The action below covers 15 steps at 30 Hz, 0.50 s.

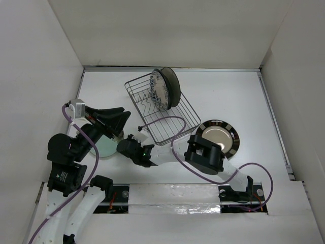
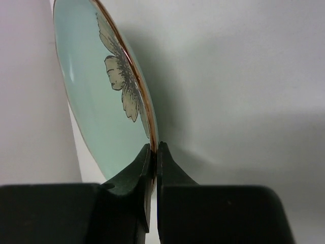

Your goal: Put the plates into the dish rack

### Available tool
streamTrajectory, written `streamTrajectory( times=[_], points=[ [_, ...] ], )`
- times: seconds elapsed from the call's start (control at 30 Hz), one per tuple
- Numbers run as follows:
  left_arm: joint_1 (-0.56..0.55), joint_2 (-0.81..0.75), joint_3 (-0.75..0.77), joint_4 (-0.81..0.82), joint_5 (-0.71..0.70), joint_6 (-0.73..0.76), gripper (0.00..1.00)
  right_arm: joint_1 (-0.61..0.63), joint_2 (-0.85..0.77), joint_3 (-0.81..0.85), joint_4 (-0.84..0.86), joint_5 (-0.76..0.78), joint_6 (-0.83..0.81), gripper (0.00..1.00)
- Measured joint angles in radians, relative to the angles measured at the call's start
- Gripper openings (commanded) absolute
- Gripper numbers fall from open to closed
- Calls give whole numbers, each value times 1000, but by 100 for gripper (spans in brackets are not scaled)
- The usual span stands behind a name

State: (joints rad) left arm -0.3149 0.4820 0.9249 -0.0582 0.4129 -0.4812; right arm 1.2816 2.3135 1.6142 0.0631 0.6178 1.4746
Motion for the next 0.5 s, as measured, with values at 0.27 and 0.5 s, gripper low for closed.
streamTrajectory(
  times=[0.27, 0.5],
  points=[
    [0, -5, 50, -64, -123, 50, 38, 71, -192, -136, 58, 123, -433, 0],
    [0, -48, 93, -75, -245, 72, 38, 84, -352, -212, 164, 135, -689, 0]
  ],
)
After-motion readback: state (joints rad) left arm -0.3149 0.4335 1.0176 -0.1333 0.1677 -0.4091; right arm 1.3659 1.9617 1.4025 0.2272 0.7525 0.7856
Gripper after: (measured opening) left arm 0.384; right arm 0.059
